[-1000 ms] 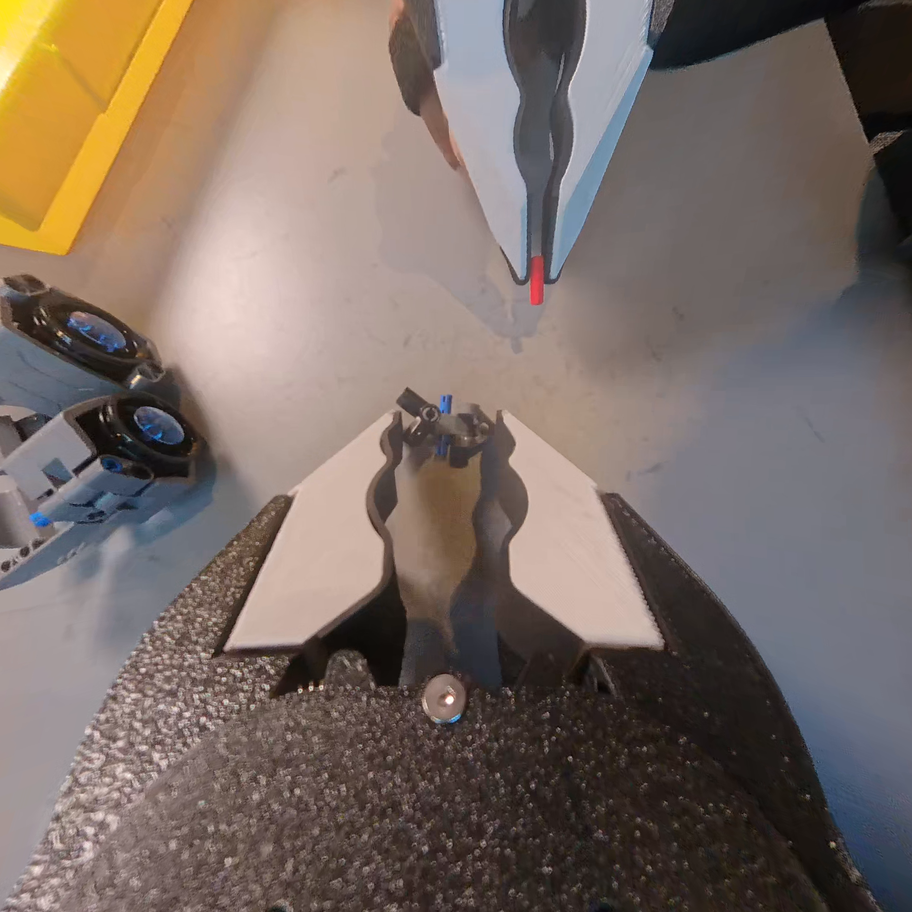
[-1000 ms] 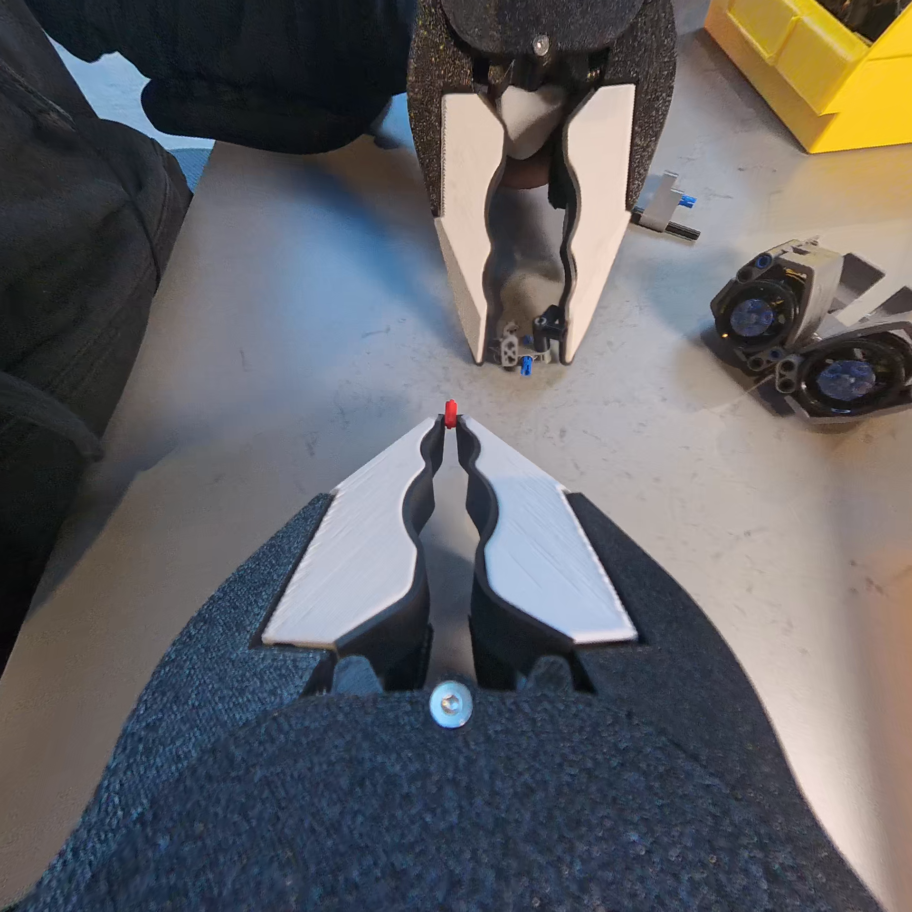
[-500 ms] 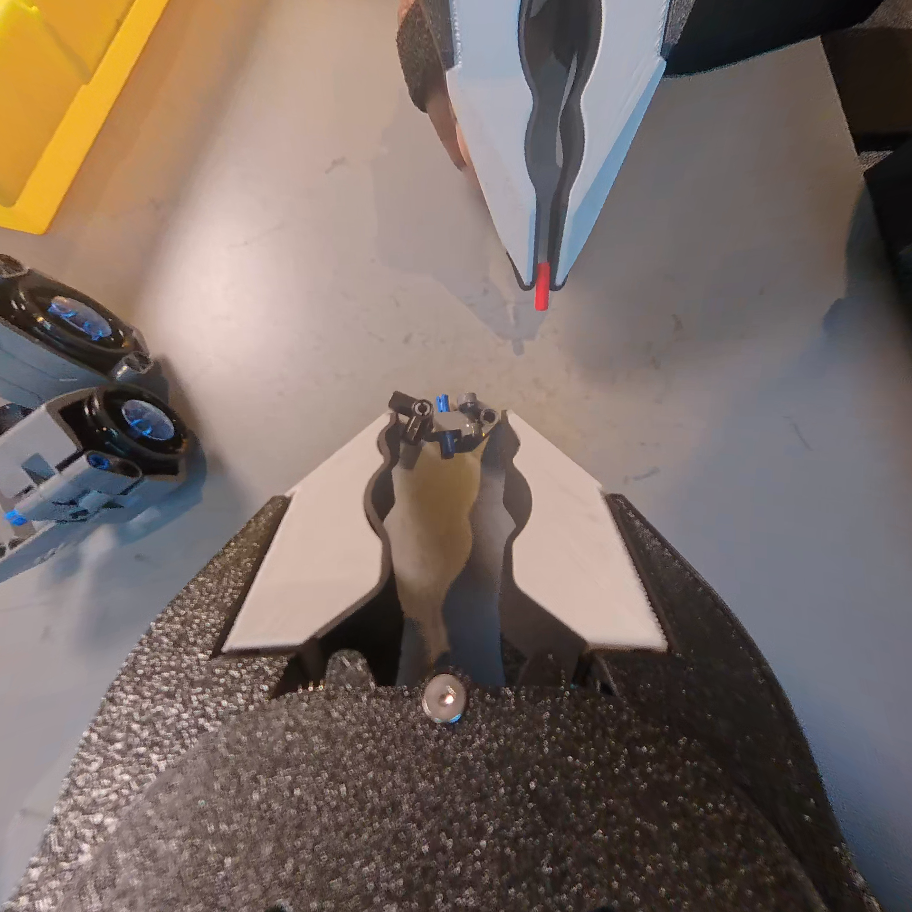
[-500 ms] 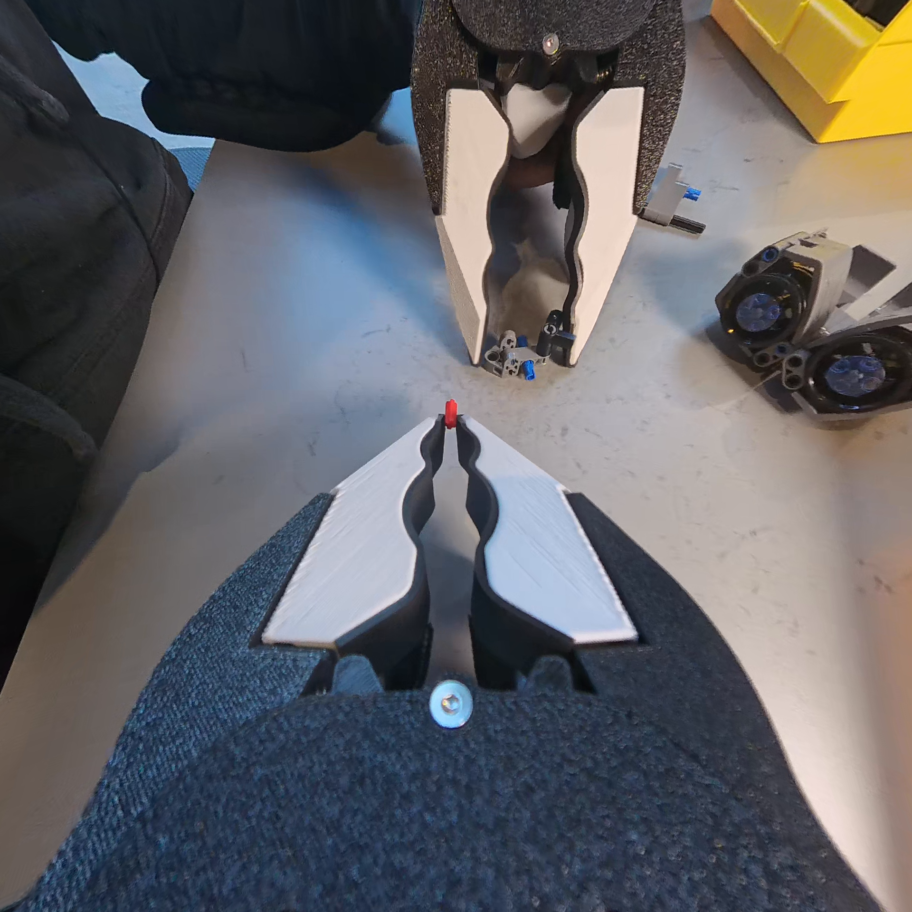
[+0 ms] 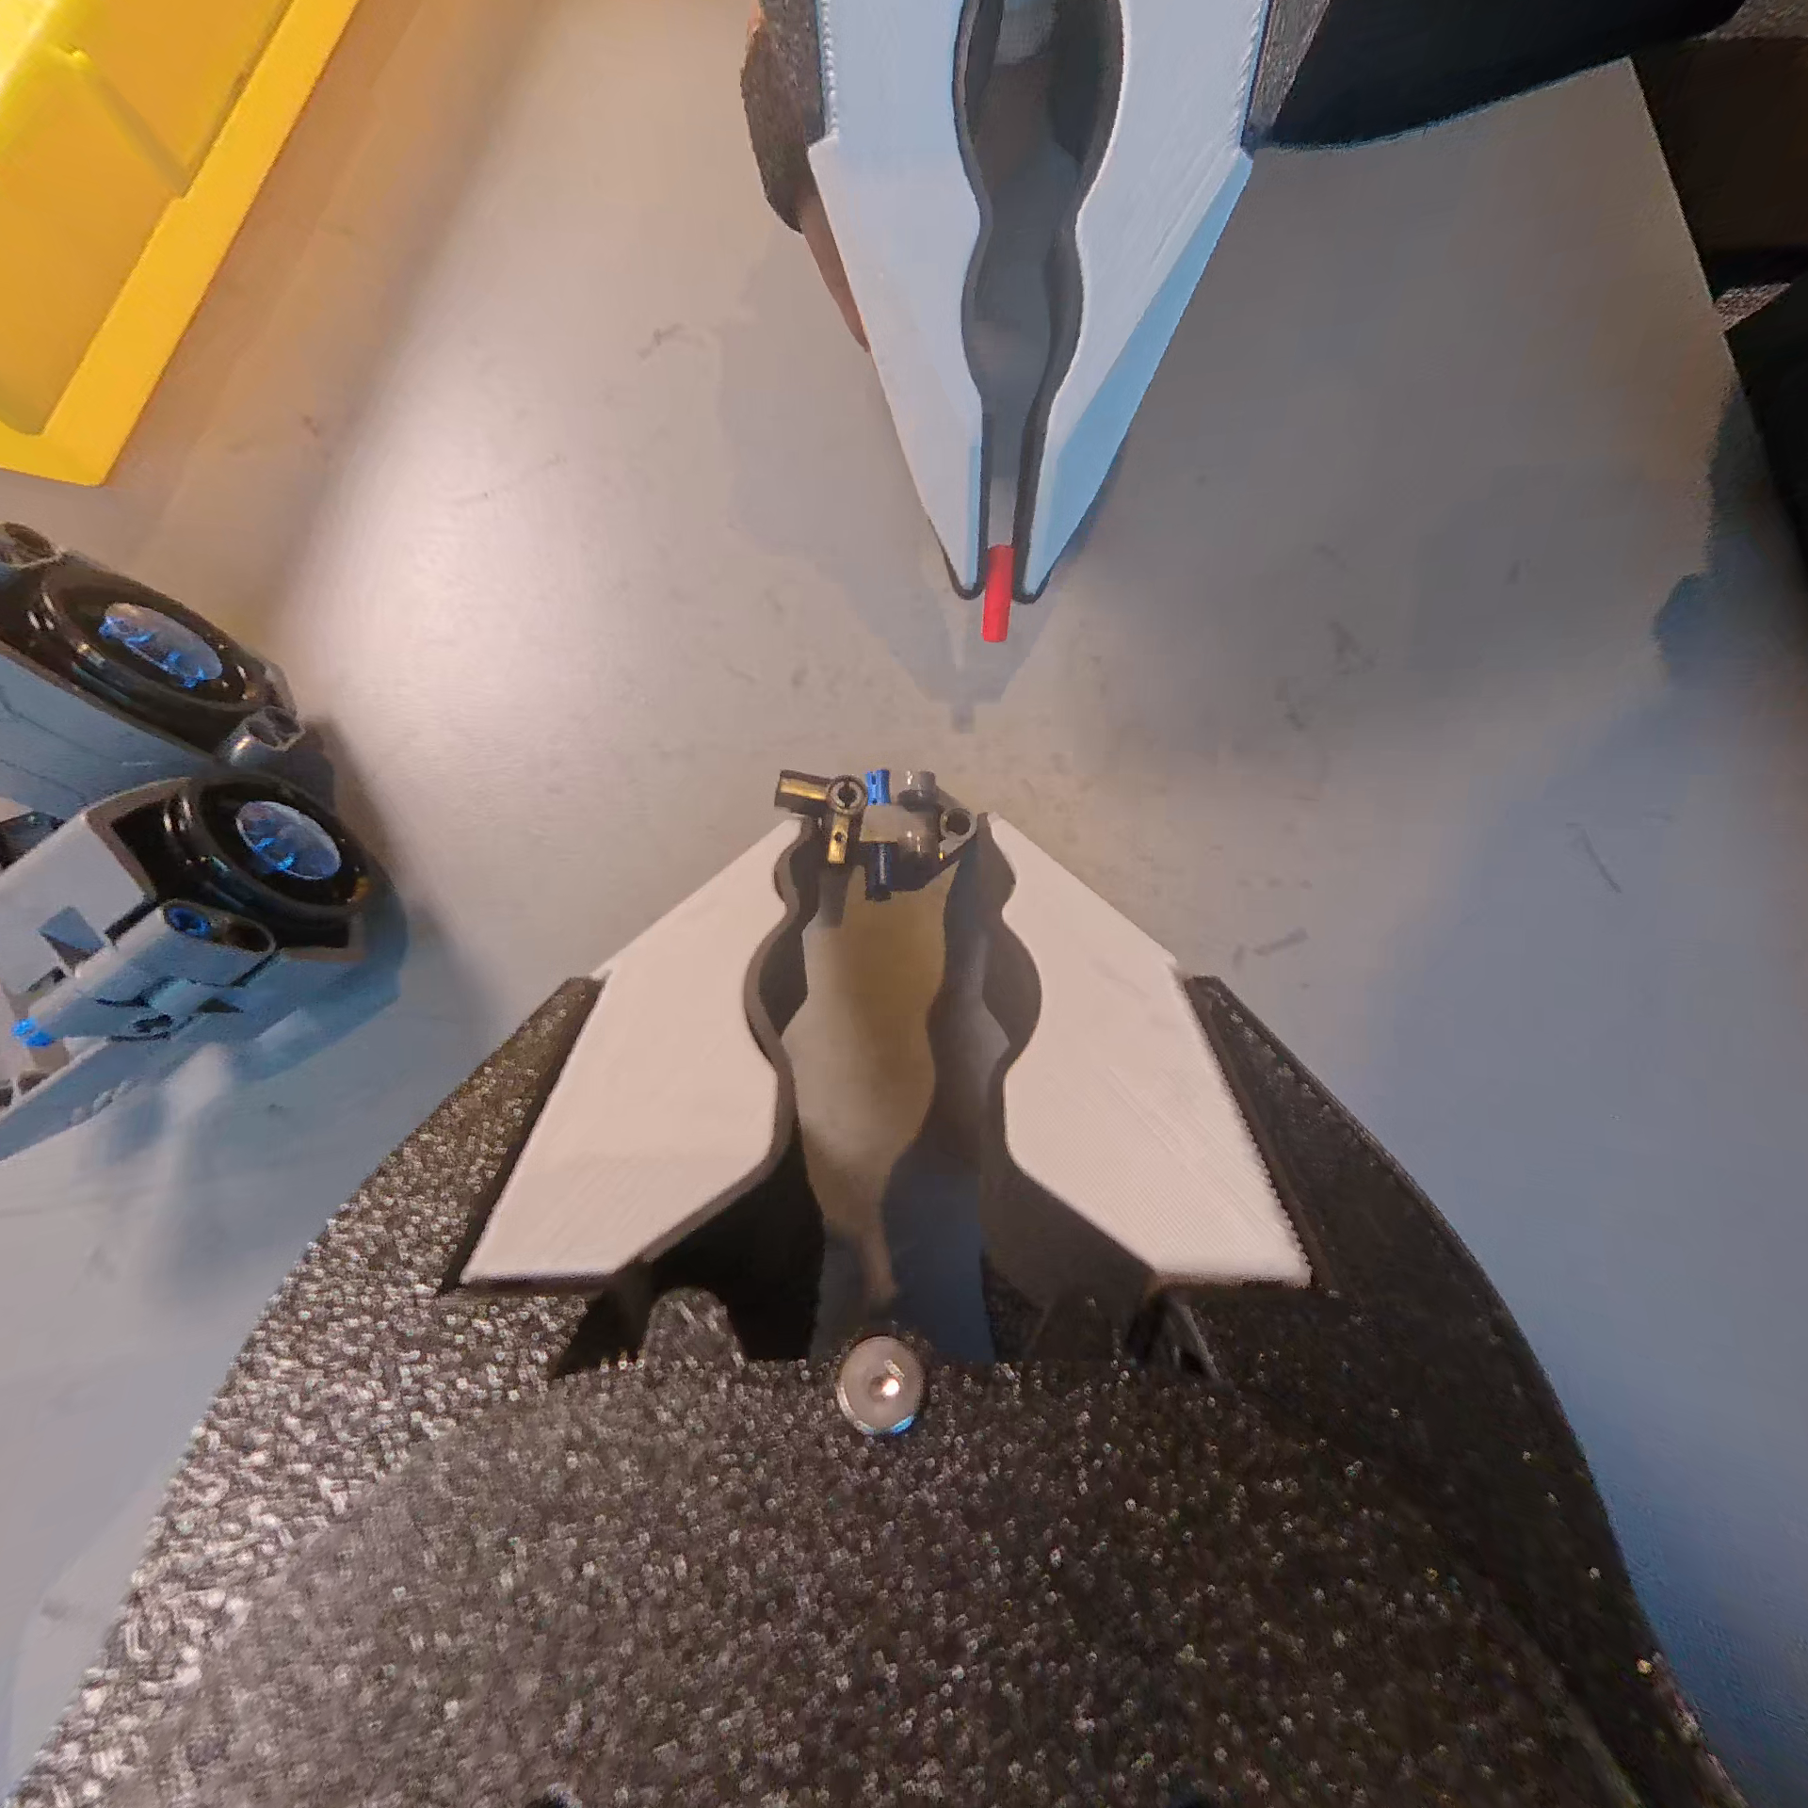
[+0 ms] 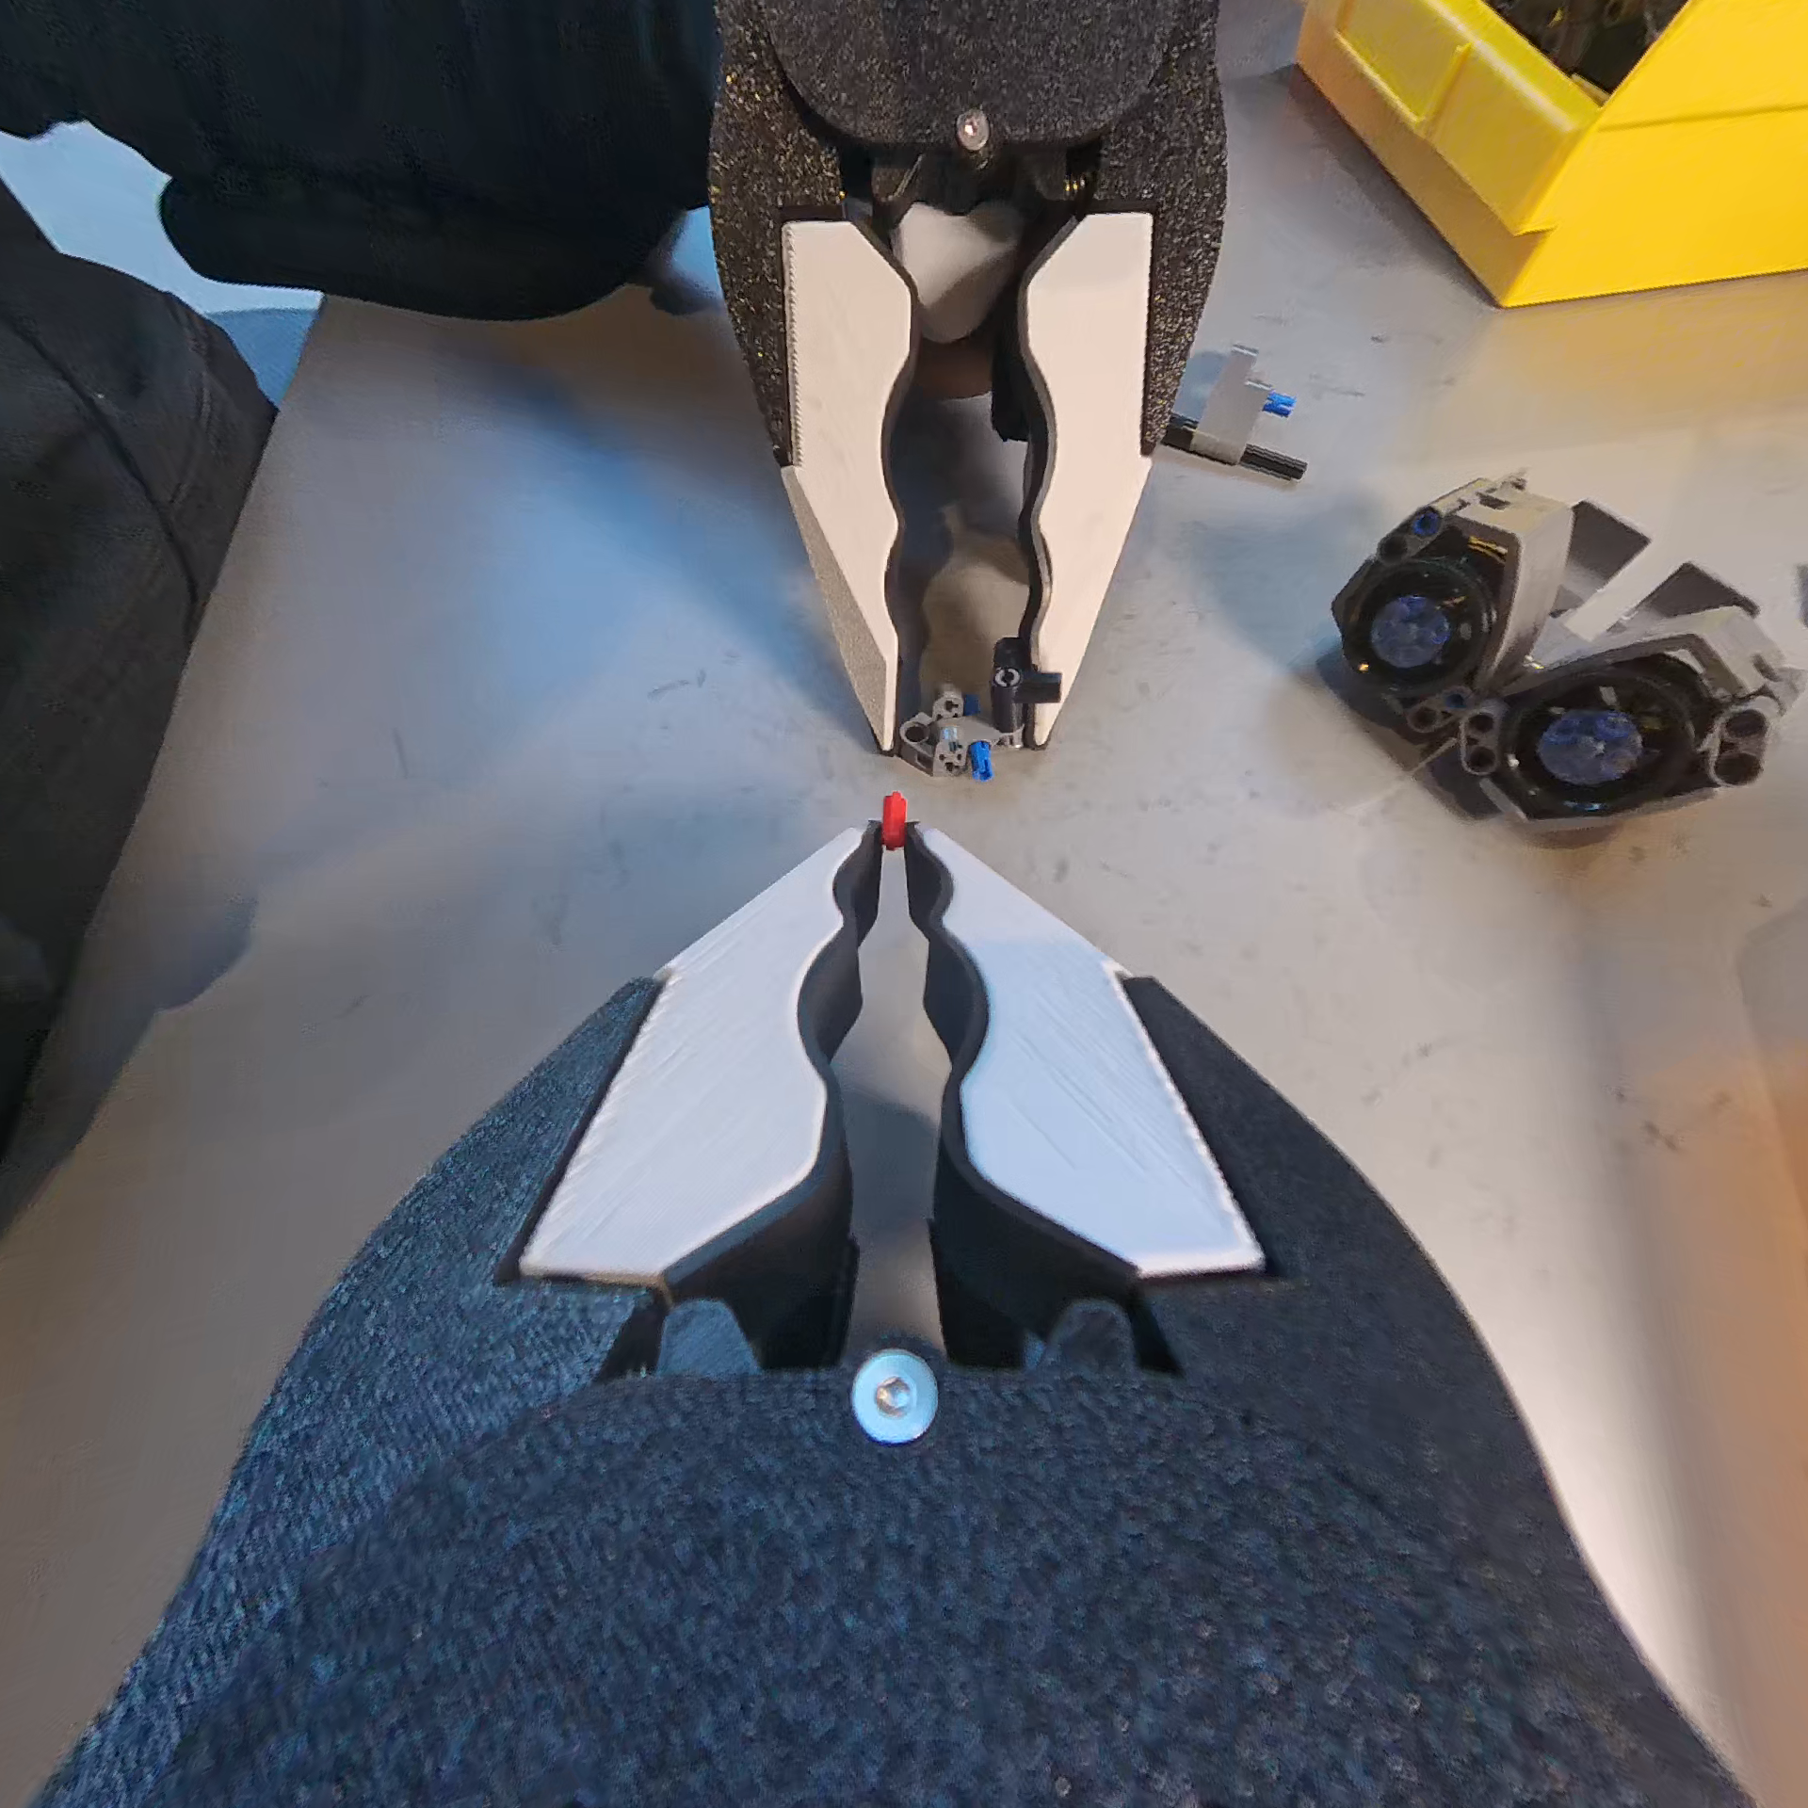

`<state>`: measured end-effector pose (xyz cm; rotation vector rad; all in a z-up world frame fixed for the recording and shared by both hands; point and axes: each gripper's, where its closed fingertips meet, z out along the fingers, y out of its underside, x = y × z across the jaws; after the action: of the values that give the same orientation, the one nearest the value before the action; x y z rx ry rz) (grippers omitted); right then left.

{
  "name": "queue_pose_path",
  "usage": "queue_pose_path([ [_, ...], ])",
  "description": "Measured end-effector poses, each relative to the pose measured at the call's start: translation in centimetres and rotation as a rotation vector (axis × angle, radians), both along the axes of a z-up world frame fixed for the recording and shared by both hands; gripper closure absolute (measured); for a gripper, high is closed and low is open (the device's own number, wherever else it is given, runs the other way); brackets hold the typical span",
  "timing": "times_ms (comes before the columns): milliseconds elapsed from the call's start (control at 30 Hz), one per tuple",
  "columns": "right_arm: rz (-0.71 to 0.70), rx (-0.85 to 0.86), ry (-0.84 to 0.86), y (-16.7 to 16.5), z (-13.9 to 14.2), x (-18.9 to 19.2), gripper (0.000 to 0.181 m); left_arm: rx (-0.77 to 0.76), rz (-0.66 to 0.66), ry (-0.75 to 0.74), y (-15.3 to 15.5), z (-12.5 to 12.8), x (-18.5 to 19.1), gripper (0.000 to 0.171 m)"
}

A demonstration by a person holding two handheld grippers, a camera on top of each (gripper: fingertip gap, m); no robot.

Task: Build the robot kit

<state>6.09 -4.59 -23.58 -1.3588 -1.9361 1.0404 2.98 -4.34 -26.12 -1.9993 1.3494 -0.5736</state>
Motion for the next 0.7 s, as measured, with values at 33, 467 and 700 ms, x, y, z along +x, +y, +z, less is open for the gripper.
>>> queue_pose_path([
  [33,-0.007,0.015,-0.008,0.1,-0.2,-0.2,0.178,-0.001,0.0,0.0,0.0,0.0,0.0,0.141],
  [467,0.0,0.074,-0.042,-0.1,-1.0,-0.6,0.178,-0.044,-0.016,-0.052,-0.1,0.5,0.2,0.132],
  [700,0.006,0.102,-0.048,-0.3,-1.3,-0.5,0.179,-0.031,-0.015,-0.021,0.2,0.1,0.5,0.137],
])
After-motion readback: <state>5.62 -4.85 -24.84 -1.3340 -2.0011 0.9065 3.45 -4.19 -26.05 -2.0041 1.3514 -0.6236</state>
